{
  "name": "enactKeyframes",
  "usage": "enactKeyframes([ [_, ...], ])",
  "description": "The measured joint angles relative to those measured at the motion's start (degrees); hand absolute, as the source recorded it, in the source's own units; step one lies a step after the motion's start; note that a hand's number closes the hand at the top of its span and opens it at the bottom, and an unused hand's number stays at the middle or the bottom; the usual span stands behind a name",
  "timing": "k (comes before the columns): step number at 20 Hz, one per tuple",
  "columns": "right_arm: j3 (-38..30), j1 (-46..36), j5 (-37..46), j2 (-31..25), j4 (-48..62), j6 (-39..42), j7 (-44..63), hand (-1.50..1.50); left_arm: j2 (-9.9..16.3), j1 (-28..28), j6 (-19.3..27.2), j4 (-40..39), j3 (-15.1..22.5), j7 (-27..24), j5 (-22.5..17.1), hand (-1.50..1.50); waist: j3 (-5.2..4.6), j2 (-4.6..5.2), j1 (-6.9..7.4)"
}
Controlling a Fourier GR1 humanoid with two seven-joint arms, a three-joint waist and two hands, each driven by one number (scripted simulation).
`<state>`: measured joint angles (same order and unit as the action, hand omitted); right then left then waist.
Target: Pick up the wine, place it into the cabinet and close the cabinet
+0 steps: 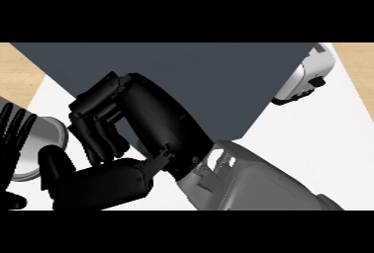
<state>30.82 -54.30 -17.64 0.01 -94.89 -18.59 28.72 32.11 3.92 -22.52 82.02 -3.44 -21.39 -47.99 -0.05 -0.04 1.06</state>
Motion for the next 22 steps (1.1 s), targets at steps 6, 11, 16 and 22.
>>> enactKeyframes([
  [6, -4.3, 0.9, -2.8, -0.2, 6.6, 2.2, -4.2, 1.5, -0.7, 0.4, 0.0, 0.8, -1.4, 1.2, 0.8, -1.5, 0.01, -0.01, -0.31],
  [11, -7.8, 1.2, -2.2, 0.0, 13.4, 6.9, -9.3, 1.5, -1.4, 0.1, -0.5, 1.0, -2.2, 2.7, 0.4, -1.5, -0.18, -0.4, -0.34],
  [16, -9.5, 1.2, -2.3, -0.4, 17.3, 12.9, -14.1, 1.5, -2.2, 0.0, -1.1, 0.9, -2.6, 2.7, 1.2, -1.5, -0.31, -1.34, 0.0],
  [22, -9.9, 1.5, -1.7, -1.4, 19.4, 17.2, -18.2, 1.5, -1.9, -0.7, -1.7, 0.9, -2.9, 3.7, 1.0, -1.5, -0.68, -1.94, 0.28],
])
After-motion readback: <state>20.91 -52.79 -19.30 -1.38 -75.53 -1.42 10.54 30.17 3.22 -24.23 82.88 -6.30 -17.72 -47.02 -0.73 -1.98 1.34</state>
